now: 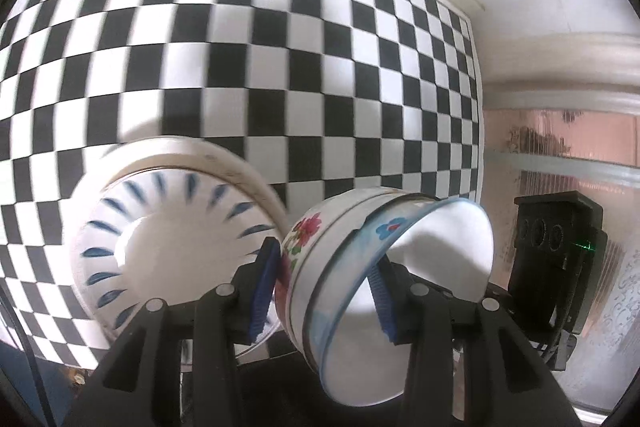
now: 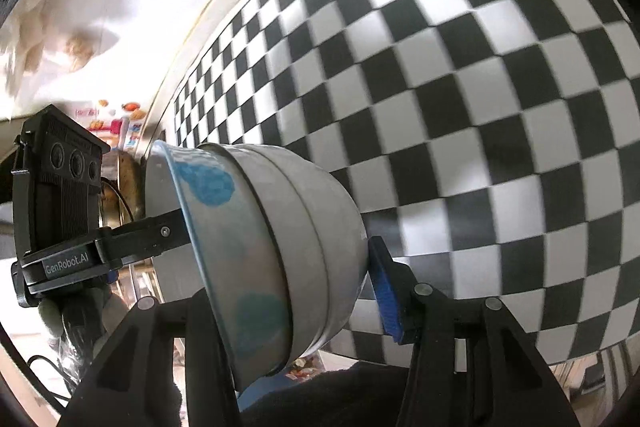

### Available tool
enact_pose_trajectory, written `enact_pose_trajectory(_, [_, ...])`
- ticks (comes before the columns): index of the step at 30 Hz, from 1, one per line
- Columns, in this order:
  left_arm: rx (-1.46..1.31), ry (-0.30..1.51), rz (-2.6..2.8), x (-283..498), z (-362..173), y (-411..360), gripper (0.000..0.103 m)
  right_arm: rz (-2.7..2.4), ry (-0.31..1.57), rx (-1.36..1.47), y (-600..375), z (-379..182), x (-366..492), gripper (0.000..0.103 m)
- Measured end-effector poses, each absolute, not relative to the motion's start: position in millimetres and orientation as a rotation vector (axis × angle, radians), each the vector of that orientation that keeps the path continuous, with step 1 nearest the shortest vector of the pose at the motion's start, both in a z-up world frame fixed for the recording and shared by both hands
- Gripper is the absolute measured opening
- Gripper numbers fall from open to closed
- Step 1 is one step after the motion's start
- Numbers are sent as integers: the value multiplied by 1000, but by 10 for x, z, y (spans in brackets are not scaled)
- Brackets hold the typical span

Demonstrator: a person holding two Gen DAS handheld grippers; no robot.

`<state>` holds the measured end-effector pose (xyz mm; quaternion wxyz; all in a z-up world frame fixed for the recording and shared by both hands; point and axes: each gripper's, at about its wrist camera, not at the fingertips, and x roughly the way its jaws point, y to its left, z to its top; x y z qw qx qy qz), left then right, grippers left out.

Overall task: Organize plates and bowls
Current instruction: 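Lift the bowl stack with both tools and carry it over the plate stack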

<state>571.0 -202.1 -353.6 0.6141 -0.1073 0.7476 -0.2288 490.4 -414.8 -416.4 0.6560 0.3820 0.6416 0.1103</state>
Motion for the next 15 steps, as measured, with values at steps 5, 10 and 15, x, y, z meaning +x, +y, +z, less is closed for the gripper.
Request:
enact_pose_trajectory(5, [-293, 1705, -476, 5669, -3502, -1673, 39, 305, 1473, 822, -3821, -4102, 5011, 51])
enact_pose_trajectory(10, [-331, 1703, -418, 5627, -3571, -1346, 39, 354, 1504, 787, -3517, -4151, 5081, 51])
enact_pose_trajectory(15, [-367, 1713, -371, 5599, -3679, -1089, 39, 395, 1537, 753, -3223, -4263, 5133, 51])
